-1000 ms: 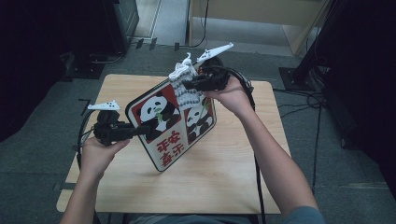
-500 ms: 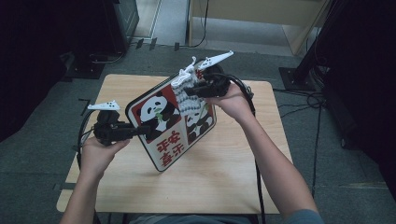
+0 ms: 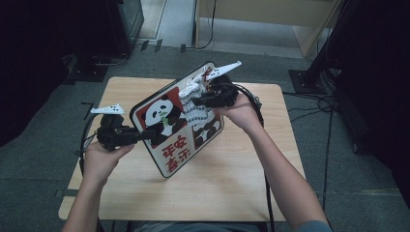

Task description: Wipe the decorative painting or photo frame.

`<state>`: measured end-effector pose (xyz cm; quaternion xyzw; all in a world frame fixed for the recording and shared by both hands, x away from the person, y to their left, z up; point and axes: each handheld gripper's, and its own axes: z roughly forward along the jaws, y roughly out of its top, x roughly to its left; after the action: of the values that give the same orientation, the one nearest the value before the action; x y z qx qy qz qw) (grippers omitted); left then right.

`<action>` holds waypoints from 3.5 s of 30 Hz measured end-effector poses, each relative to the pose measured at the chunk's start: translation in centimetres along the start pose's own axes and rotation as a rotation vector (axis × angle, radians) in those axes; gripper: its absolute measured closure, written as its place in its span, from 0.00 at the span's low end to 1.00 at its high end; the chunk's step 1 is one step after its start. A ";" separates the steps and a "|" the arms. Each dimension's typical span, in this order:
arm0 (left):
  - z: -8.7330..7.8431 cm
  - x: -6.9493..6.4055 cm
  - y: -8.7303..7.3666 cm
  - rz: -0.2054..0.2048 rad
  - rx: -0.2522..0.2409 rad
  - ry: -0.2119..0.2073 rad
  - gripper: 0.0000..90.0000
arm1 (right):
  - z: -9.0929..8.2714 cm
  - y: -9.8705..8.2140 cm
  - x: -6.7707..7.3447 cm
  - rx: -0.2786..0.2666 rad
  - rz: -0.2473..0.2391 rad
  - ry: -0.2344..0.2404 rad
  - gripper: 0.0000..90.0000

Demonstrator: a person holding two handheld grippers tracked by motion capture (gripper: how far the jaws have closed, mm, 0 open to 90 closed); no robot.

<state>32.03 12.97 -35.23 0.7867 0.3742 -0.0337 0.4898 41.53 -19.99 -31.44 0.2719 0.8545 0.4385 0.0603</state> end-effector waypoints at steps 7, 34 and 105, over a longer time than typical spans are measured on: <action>0.0 0.0 0.0 0.000 -0.001 0.000 0.84 | 0.5 -1.0 0.1 0.000 0.011 0.007 0.85; 0.0 0.0 0.0 -0.001 0.001 -0.003 0.84 | 2.0 -3.9 0.4 0.033 0.019 0.022 0.85; 0.0 -0.1 0.0 0.005 0.007 -0.009 0.83 | 6.2 -13.4 -0.1 0.097 0.084 0.046 0.84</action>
<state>31.97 12.91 -35.21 0.7892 0.3699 -0.0375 0.4888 38.20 -21.83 -45.73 0.2999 0.8638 0.4047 0.0088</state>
